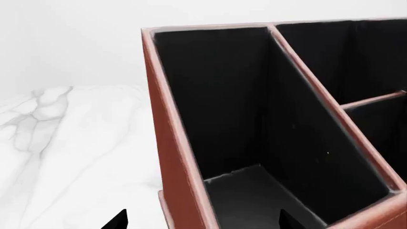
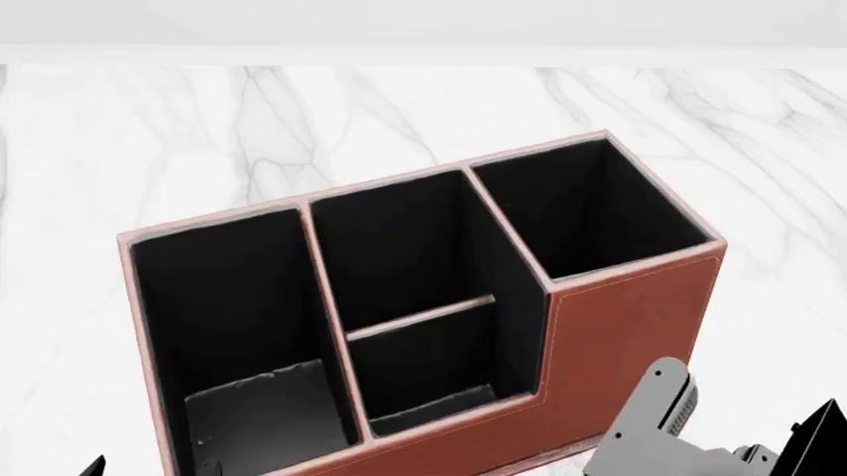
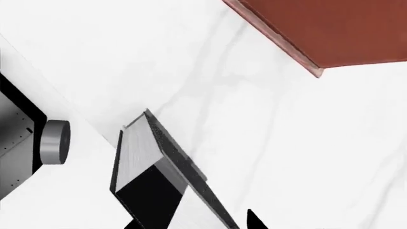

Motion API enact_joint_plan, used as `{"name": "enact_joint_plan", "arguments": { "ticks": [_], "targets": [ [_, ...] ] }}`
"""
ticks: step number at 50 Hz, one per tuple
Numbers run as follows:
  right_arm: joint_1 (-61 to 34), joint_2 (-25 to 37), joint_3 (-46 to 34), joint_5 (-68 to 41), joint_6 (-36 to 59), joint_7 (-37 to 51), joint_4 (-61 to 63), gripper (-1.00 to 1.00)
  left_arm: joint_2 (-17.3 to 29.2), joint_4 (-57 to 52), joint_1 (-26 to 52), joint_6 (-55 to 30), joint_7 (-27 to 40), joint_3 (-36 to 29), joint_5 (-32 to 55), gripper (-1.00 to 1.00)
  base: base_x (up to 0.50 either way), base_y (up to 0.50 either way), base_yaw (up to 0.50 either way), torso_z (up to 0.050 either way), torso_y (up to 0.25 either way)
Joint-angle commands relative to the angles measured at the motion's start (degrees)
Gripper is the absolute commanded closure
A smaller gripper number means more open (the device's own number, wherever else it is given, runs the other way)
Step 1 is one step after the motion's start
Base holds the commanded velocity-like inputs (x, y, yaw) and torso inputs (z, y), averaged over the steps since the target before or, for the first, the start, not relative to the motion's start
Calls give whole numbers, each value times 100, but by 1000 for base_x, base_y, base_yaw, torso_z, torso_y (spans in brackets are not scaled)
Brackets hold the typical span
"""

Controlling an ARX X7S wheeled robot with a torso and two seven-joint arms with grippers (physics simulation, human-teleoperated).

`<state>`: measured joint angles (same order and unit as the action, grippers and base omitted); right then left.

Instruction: Pick up the book and place it in the left compartment of the caddy.

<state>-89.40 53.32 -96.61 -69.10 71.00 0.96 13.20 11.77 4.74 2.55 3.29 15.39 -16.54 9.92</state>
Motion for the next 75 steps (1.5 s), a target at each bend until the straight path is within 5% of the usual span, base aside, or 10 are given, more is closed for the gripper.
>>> {"name": "enact_joint_plan", "arguments": {
  "ticks": [1,43,75],
  "targets": [
    [207,-38,-114,-52,-109,-110,-13,100,19,7,5,12,24,-30,20,-100,0,0,0,0,0],
    [562,-144,830,-847,-1220,602,-430,100,80,-8,22,29,122,-106,110,-100,0,0,1,-1,0],
    [-1330,-723,1893,-3061,-204,2306,-1241,100,121,7,53,21,172,-164,189,-100,0,0,0,0,0]
  ]
}}
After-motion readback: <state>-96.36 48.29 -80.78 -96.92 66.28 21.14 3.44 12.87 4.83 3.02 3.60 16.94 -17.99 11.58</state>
